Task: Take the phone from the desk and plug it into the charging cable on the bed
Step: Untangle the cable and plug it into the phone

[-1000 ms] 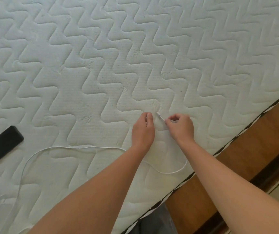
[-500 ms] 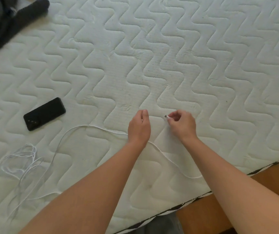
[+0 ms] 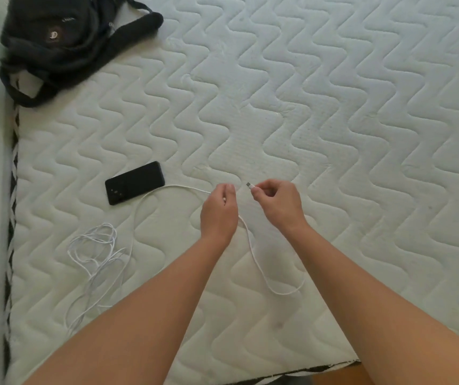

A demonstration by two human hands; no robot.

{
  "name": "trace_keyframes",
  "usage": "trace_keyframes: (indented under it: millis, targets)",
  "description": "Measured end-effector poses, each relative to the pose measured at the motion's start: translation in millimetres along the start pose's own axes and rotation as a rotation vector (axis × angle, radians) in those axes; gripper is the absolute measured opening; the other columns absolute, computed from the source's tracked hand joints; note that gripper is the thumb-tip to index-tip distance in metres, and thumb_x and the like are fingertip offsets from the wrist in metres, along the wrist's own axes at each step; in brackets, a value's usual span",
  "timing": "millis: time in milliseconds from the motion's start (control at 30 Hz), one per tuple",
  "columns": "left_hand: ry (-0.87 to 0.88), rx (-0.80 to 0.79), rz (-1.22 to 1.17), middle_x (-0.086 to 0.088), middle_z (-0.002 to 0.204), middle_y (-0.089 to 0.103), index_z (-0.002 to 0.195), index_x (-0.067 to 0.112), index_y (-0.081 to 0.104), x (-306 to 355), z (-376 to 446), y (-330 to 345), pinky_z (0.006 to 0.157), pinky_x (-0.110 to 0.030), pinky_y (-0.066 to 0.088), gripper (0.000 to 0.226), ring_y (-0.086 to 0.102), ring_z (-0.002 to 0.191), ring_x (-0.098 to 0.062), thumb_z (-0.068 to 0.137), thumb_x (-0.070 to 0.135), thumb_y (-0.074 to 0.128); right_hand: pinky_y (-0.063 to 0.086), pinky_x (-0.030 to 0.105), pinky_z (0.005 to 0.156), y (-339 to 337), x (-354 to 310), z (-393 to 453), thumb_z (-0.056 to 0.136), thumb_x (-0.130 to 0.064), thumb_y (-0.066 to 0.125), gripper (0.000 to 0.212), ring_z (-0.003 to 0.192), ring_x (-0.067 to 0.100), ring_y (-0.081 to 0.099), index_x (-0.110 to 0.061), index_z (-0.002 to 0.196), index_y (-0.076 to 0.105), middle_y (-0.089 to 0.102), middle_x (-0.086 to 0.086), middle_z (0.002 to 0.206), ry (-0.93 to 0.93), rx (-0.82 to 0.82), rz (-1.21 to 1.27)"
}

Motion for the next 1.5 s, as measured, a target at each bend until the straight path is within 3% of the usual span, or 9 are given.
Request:
trace_keyframes:
  millis: [267, 400, 533, 700, 833, 1067, 1200, 1367, 1500]
  targets:
    - [0.011, 0.124, 0.043, 0.003, 0.085, 0.065, 0.097, 0.021, 0.060, -16.0, 39.3, -70.6, 0.076, -0.038, 0.047, 0.035, 0.061, 0.083, -0.018, 0.101, 0.044, 0.035, 0.048, 0.026, 0.063, 57.5, -37.9, 20.0, 0.080, -0.026, 0.071, 0.008, 0.063, 0.008, 0.062, -0.018, 0.078, 0.071, 0.069, -0.006, 0.067, -0.019, -0.062, -0.004]
    - [-0.009, 0.165, 0.067, 0.005, 0.101, 0.066, 0.111, 0.023, 0.061, -40.1, 57.5, -105.0, 0.081, -0.033, 0.046, 0.030, 0.059, 0.093, -0.015, 0.100, 0.041, 0.039, 0.044, 0.024, 0.057, 91.0, -47.5, 28.7, 0.080, -0.029, 0.070, 0.009, 0.059, 0.007, 0.059, -0.020, 0.077, 0.071, 0.066, -0.009, 0.064, -0.019, -0.071, -0.069]
    - [-0.027, 0.176, 0.076, 0.005, 0.100, 0.066, 0.109, 0.025, 0.061, -67.5, 74.8, -134.5, 0.077, -0.030, 0.043, 0.025, 0.060, 0.093, -0.014, 0.099, 0.038, 0.042, 0.039, 0.021, 0.055, 113.1, -49.5, 37.9, 0.080, -0.028, 0.068, 0.006, 0.065, 0.010, 0.061, -0.022, 0.078, 0.070, 0.063, -0.012, 0.064, 0.001, -0.035, -0.153]
    - [-0.066, 0.156, 0.066, 0.005, 0.105, 0.066, 0.113, 0.025, 0.061, -100.7, 86.2, -159.2, 0.083, -0.032, 0.047, 0.026, 0.060, 0.094, -0.013, 0.098, 0.036, 0.043, 0.048, 0.033, 0.081, 141.0, -44.9, 45.1, 0.082, -0.021, 0.060, 0.020, 0.091, 0.019, 0.064, -0.018, 0.099, 0.069, 0.069, -0.003, 0.091, 0.052, -0.021, -0.250]
    - [-0.087, 0.153, 0.066, 0.006, 0.102, 0.066, 0.115, 0.024, 0.061, -121.8, 92.6, -178.8, 0.082, -0.033, 0.049, 0.027, 0.060, 0.091, -0.012, 0.099, 0.037, 0.042, 0.040, 0.044, 0.098, 159.6, -53.0, 43.0, 0.081, -0.021, 0.059, 0.033, 0.108, 0.022, 0.059, -0.020, 0.114, 0.065, 0.066, 0.000, 0.112, 0.020, 0.028, -0.371]
    - [-0.085, 0.238, 0.021, 0.013, 0.088, 0.063, 0.104, 0.025, 0.060, -147.3, 108.0, -227.7, 0.075, -0.028, 0.047, 0.021, 0.057, 0.081, -0.006, 0.099, 0.036, 0.043, 0.031, 0.039, 0.100, 219.6, -94.4, 40.4, 0.085, -0.024, 0.055, 0.037, 0.114, 0.022, 0.051, -0.020, 0.122, 0.059, 0.059, 0.002, 0.121, -0.159, 0.068, -0.489]
    - [-0.096, 0.260, 0.065, 0.000, 0.111, 0.061, 0.116, 0.018, 0.061, -168.6, 116.5, -246.5, 0.078, -0.027, 0.048, 0.027, 0.060, 0.089, -0.013, 0.096, 0.034, 0.052, 0.047, 0.037, 0.092, 264.9, -107.7, 38.7, 0.085, -0.024, 0.059, 0.044, 0.107, 0.022, 0.056, -0.017, 0.128, 0.052, 0.056, 0.004, 0.123, -0.219, -0.069, -0.463]
    - [-0.171, 0.188, -0.008, 0.000, 0.120, 0.058, 0.127, 0.018, 0.054, -188.7, 133.9, -246.5, 0.082, -0.028, 0.044, 0.039, 0.058, 0.100, -0.017, 0.092, 0.035, 0.057, 0.044, 0.037, 0.091, 288.5, -110.4, 46.3, 0.081, -0.023, 0.062, 0.052, 0.109, 0.028, 0.053, -0.010, 0.129, 0.049, 0.058, 0.009, 0.119, -0.133, -0.050, -0.481]
    - [-0.213, 0.194, -0.152, 0.006, 0.108, 0.059, 0.127, 0.018, 0.055, -195.7, 138.0, -246.2, 0.084, -0.026, 0.045, 0.040, 0.060, 0.099, -0.016, 0.090, 0.031, 0.060, 0.043, 0.034, 0.093, 297.1, -111.0, 48.4, 0.081, -0.021, 0.061, 0.053, 0.113, 0.026, 0.055, -0.010, 0.132, 0.049, 0.061, 0.008, 0.123, -0.063, -0.037, -0.403]
Point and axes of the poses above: each hand's wrist, its own z-axis towards the middle knuckle, its own y-axis out of the palm, x = y × z, the point moved 7 cm from there along z, towards the middle knuckle
